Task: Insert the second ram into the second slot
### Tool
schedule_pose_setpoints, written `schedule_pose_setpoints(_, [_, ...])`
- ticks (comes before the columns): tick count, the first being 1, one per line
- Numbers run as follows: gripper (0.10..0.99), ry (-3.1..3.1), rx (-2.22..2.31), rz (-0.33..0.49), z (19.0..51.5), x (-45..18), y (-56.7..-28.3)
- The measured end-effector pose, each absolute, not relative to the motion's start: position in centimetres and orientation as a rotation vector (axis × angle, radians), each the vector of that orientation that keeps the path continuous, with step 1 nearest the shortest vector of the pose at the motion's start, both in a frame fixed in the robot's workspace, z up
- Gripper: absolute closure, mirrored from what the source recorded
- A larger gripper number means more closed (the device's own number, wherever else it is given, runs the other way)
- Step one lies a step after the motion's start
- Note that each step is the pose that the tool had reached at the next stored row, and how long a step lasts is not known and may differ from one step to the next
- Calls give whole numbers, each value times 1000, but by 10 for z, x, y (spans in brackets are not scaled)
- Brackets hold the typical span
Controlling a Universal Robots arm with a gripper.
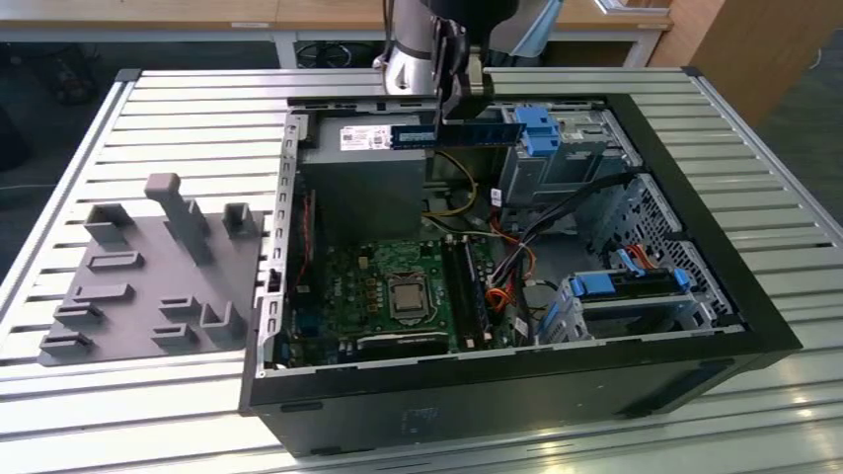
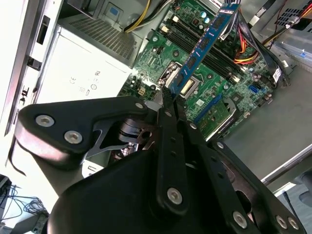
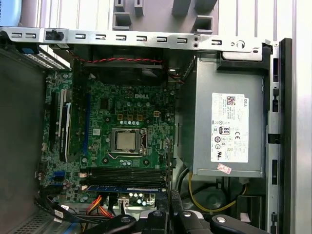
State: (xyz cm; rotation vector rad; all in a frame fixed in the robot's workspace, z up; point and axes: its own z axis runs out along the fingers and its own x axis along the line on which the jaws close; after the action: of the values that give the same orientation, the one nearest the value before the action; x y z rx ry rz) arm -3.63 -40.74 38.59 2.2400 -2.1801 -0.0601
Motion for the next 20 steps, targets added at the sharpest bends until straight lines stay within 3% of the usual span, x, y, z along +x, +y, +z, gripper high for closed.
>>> schedule_pose_setpoints(20, [949,-2172,2231,-42,386,-36,-420])
